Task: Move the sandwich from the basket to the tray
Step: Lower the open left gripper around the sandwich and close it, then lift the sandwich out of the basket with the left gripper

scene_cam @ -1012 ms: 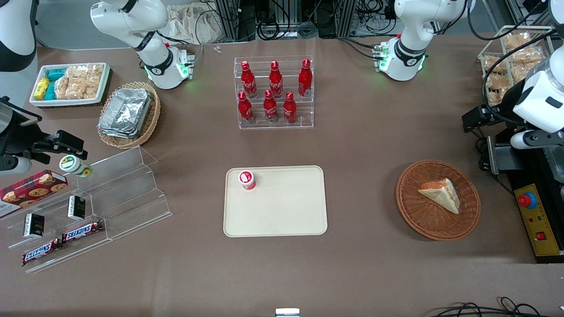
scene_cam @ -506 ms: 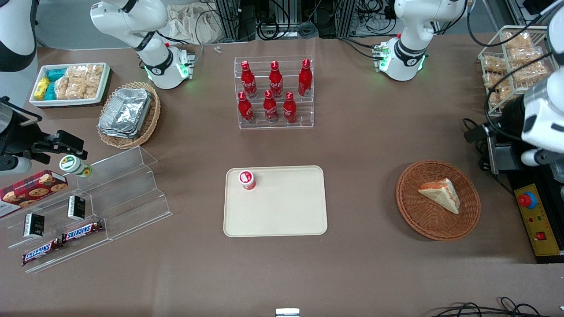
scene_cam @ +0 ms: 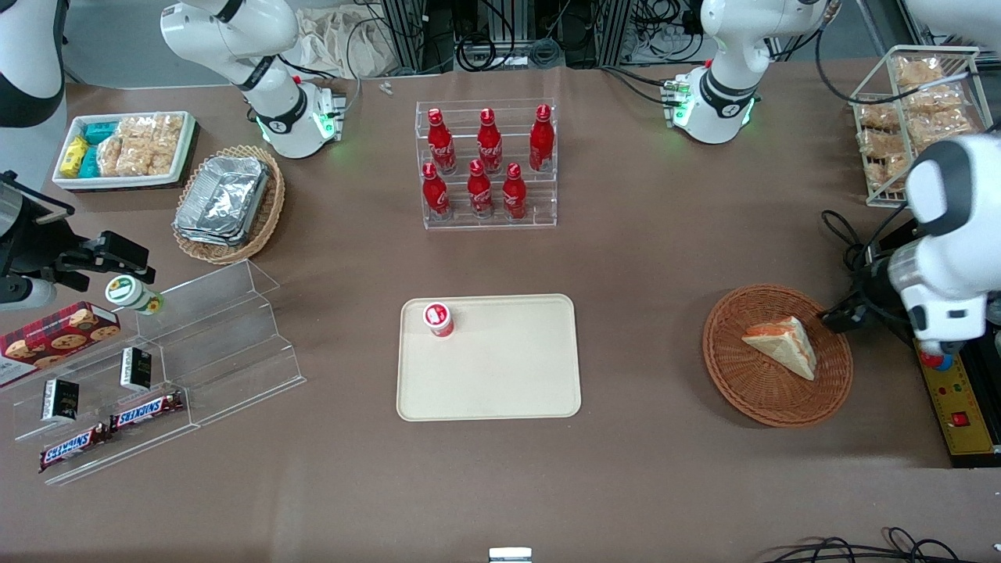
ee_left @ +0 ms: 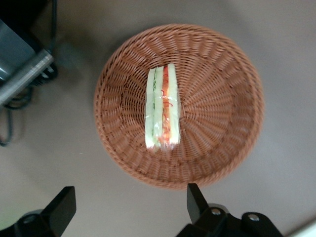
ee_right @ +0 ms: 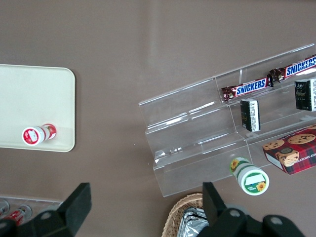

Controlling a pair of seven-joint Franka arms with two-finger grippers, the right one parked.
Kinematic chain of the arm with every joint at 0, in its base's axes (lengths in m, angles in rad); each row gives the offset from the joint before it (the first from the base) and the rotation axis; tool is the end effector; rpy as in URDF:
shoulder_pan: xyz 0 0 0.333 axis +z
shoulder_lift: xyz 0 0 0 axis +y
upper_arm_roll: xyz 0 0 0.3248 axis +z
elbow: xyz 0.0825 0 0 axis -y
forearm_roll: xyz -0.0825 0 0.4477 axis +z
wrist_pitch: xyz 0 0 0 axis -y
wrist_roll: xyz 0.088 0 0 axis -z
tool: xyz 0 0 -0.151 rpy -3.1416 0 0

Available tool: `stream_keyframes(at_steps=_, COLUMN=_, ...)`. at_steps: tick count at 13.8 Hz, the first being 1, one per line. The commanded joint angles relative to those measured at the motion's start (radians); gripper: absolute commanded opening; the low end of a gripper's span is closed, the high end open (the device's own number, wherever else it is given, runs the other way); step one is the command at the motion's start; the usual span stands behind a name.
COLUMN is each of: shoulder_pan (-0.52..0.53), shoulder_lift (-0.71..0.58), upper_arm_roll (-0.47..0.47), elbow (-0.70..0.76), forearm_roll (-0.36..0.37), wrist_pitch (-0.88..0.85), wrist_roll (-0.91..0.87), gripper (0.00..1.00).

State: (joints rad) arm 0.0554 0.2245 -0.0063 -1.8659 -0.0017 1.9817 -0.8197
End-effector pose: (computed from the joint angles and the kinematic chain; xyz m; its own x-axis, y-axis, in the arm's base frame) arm 0.6526 0.0320 0.3209 0.6410 0.7638 -0.0761 0.7599 -0.6454 -0.0773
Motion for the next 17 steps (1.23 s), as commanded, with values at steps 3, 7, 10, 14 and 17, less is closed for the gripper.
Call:
stream_keyframes(at_steps=3, shoulder_pan=-0.003, shoulder_lift=0.130, upper_arm_roll=0.006, elbow=-0.047, forearm_roll=-0.003, wrist_pitch=0.163, wrist_roll=-0.101, gripper=1.00)
stream_keyframes(at_steps=7, shoulder_pan=-0.003, shoulder_lift=0.176, upper_arm_roll=0.017, elbow=-0.113, forearm_roll=-0.004, wrist_pitch=0.316, wrist_roll=-0.102, gripper=1.00)
stream_keyframes(at_steps=10, shoulder_pan=-0.003, shoulder_lift=0.219, upper_arm_roll=0.020, elbow=-0.141, forearm_roll=-0.006, wrist_pitch=0.397, wrist_roll=-0.101, gripper=0.31)
stream_keyframes(at_steps=14, shoulder_pan=-0.003, shoulder_lift=0.172, upper_arm_roll=0.019, elbow=-0.134, forearm_roll=-0.008, wrist_pitch=0.376, wrist_roll=-0.101, gripper=0.00)
stream_keyframes(at_steps=17, shoulder_pan=-0.006, shoulder_lift=0.078, upper_arm_roll=0.016, elbow=-0.060, forearm_roll=0.000, wrist_pitch=0.167, wrist_roll=-0.055, gripper=0.00)
